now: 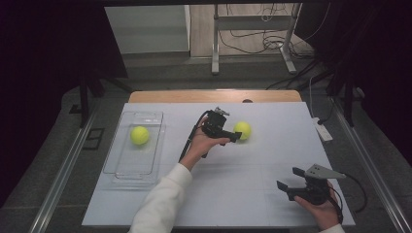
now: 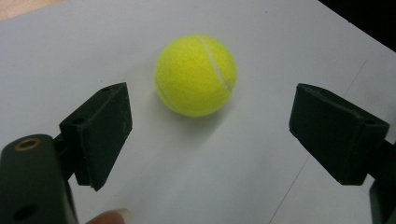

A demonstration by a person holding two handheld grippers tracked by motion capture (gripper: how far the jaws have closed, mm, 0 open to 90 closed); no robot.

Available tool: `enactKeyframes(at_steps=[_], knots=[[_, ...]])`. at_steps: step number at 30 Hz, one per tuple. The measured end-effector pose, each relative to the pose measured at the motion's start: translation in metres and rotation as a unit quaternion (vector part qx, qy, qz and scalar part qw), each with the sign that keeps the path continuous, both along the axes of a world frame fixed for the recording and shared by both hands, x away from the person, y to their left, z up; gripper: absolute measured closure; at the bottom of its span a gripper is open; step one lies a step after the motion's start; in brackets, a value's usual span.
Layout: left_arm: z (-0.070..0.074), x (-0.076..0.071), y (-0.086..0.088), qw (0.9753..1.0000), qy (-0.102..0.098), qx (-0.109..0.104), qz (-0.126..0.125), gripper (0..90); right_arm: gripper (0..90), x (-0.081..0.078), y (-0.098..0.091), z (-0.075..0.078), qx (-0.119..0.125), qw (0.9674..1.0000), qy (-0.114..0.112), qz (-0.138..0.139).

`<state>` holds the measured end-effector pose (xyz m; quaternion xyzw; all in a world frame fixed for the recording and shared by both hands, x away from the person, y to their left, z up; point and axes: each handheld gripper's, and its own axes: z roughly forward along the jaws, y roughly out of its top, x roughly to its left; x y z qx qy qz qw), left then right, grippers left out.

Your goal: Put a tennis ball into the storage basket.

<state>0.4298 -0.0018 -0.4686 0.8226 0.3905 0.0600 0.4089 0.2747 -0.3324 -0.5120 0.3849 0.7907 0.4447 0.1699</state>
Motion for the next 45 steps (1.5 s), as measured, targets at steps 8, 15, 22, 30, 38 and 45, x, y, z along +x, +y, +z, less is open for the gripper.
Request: enactKeyframes(at_steps=[8,15,22,30,38,45], knots=[[-0.004,0.004,-0.01,1.0,0.002,0.002,-0.006,13.8,14.2,0.0,-0.001,0.0,0.001,1.0,0.0,0.0],[-0.013,0.01,-0.016,0.9999,0.011,0.0,-0.003,13.6,14.2,0.0,-0.001,0.0,0.001,1.0,0.0,-0.001],[-0.018,0.015,-0.018,0.9999,0.017,0.001,0.002,13.6,14.2,0.0,-0.001,0.0,0.0,1.0,0.001,-0.001],[-0.021,0.021,-0.022,0.9998,0.016,0.003,0.007,13.7,14.2,-0.001,-0.001,0.0,0.001,1.0,0.001,-0.002],[-0.024,0.025,-0.028,0.9998,0.017,0.008,0.009,13.6,14.2,-0.001,-0.001,0.0,0.001,1.0,0.001,-0.002],[-0.025,0.026,-0.031,0.9997,0.018,0.012,0.01,13.5,14.2,0.0,-0.001,0.0,0.0,1.0,0.0,0.0]])
